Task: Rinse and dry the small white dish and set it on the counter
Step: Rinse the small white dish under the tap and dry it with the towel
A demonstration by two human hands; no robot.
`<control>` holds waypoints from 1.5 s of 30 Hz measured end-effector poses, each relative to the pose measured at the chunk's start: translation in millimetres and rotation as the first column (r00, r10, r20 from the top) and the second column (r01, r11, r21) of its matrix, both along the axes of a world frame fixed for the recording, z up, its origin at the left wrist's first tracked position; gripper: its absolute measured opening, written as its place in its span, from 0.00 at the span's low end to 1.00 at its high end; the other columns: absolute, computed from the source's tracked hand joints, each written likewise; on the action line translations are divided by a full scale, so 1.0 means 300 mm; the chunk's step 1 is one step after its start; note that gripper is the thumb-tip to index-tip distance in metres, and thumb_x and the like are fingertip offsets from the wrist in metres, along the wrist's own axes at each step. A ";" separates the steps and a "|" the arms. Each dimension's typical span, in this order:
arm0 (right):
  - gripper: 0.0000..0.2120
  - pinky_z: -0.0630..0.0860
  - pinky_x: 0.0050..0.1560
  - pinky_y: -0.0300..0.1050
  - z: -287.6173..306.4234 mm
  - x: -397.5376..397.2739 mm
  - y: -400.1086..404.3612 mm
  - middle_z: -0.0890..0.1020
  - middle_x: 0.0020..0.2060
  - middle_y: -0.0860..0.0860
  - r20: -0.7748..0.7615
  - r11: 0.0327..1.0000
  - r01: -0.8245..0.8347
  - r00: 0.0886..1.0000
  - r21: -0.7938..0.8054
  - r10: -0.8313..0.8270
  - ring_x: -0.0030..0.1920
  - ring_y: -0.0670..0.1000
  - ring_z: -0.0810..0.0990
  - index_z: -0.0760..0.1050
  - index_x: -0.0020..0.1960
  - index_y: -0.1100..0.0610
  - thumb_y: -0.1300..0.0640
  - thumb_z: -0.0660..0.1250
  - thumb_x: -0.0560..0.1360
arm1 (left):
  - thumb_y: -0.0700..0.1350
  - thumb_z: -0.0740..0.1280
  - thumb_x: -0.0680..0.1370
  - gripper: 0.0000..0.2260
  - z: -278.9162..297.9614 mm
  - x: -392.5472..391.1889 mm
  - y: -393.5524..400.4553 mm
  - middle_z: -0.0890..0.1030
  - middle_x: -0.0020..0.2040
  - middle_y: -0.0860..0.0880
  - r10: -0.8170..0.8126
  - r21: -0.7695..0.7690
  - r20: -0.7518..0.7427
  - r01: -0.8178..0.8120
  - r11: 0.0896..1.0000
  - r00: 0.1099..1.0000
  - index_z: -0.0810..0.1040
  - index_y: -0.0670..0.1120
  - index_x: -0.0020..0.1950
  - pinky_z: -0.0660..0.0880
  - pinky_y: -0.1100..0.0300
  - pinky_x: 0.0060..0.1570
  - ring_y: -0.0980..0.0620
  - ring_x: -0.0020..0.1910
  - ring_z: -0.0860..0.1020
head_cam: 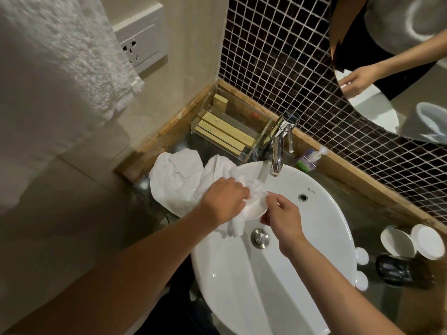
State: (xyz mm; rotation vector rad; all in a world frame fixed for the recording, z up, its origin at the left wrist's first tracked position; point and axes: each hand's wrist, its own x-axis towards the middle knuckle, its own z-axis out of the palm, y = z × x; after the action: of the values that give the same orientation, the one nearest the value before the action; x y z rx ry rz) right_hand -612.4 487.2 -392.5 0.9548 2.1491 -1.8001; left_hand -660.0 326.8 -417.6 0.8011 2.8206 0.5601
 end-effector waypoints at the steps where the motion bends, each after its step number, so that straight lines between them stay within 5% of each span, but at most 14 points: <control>1: 0.11 0.79 0.37 0.45 0.003 -0.003 -0.003 0.80 0.36 0.53 -0.007 1.000 -0.001 1.000 0.003 0.001 0.29 0.48 0.74 0.84 0.54 0.55 0.57 0.63 0.80 | 0.49 0.62 0.79 0.12 -0.002 -0.006 -0.014 0.79 0.57 0.49 0.028 0.014 -0.005 -0.028 1.000 1.000 0.75 0.52 0.62 0.68 0.56 0.56 0.51 0.54 0.73; 7: 0.11 0.80 0.37 0.45 0.012 -0.009 -0.022 0.83 0.41 0.54 -0.006 0.998 -0.057 0.998 0.041 0.057 0.34 0.51 0.77 0.83 0.55 0.54 0.58 0.62 0.81 | 0.50 0.69 0.77 0.31 -0.013 -0.019 -0.017 0.71 0.69 0.49 -0.001 -0.028 -0.028 0.000 1.000 1.000 0.59 0.53 0.76 0.68 0.54 0.63 0.48 0.63 0.71; 15: 0.10 0.82 0.46 0.58 -0.008 0.001 -0.031 0.84 0.46 0.52 0.006 0.993 -0.078 0.997 0.084 0.078 0.35 0.52 0.80 0.83 0.54 0.52 0.57 0.62 0.80 | 0.38 0.70 0.73 0.22 0.013 -0.079 -0.105 0.73 0.58 0.46 -0.030 -0.181 -0.039 0.022 0.983 0.999 0.73 0.53 0.64 0.79 0.55 0.46 0.49 0.50 0.73; 21: 0.09 0.84 0.45 0.55 -0.008 -0.058 -0.019 0.82 0.46 0.49 -0.027 0.995 -0.028 0.999 0.092 0.030 0.40 0.53 0.81 0.82 0.56 0.52 0.55 0.63 0.81 | 0.49 0.65 0.78 0.18 0.032 -0.097 -0.171 0.69 0.69 0.43 -0.014 -0.295 -0.165 -0.036 0.955 0.986 0.73 0.53 0.67 0.69 0.51 0.62 0.44 0.65 0.67; 24: 0.09 0.84 0.46 0.55 -0.018 -0.074 -0.026 0.82 0.45 0.50 -0.026 0.995 -0.025 0.999 0.092 0.028 0.41 0.54 0.81 0.81 0.55 0.51 0.56 0.63 0.81 | 0.60 0.60 0.78 0.23 0.023 -0.062 -0.166 0.62 0.75 0.44 0.077 -0.266 -0.017 -0.079 0.961 0.997 0.66 0.55 0.71 0.66 0.45 0.66 0.42 0.71 0.62; 27: 0.09 0.84 0.43 0.51 -0.030 -0.082 -0.038 0.81 0.47 0.48 -0.022 0.995 -0.037 0.999 0.094 0.039 0.44 0.54 0.81 0.81 0.56 0.51 0.55 0.62 0.82 | 0.54 0.67 0.77 0.27 0.006 -0.035 -0.155 0.61 0.74 0.45 0.150 -0.228 0.116 -0.120 0.966 0.982 0.61 0.55 0.73 0.72 0.52 0.60 0.44 0.66 0.67; 31: 0.10 0.83 0.42 0.48 -0.029 -0.100 -0.052 0.81 0.48 0.46 -0.017 0.995 -0.045 0.999 0.084 0.047 0.47 0.53 0.81 0.81 0.59 0.51 0.54 0.63 0.82 | 0.44 0.71 0.76 0.29 0.004 -0.055 -0.133 0.65 0.70 0.43 0.142 -0.216 0.065 -0.125 0.968 0.988 0.62 0.54 0.73 0.71 0.54 0.62 0.45 0.65 0.70; 39: 0.12 0.82 0.40 0.46 -0.007 -0.141 -0.074 0.81 0.52 0.49 -0.035 0.997 -0.047 0.998 0.063 0.050 0.50 0.55 0.81 0.81 0.61 0.52 0.53 0.64 0.81 | 0.51 0.74 0.72 0.33 -0.001 -0.135 -0.251 0.56 0.76 0.43 0.148 -0.397 -0.035 -0.150 0.906 0.988 0.62 0.56 0.72 0.67 0.49 0.64 0.42 0.70 0.62; 45: 0.11 0.81 0.39 0.46 -0.014 -0.142 -0.109 0.81 0.51 0.49 -0.028 0.997 -0.055 0.998 0.053 0.057 0.49 0.55 0.81 0.81 0.59 0.52 0.54 0.63 0.81 | 0.54 0.80 0.66 0.27 -0.069 -0.045 -0.299 0.76 0.68 0.43 0.061 -0.425 -0.181 -0.134 0.895 0.982 0.80 0.56 0.63 0.78 0.55 0.53 0.44 0.60 0.79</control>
State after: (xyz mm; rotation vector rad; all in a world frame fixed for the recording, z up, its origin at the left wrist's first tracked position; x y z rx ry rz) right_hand -654.8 454.6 -396.6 0.8756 2.2274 -1.7517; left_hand -673.5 237.3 -438.2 0.6394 2.9721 -0.1425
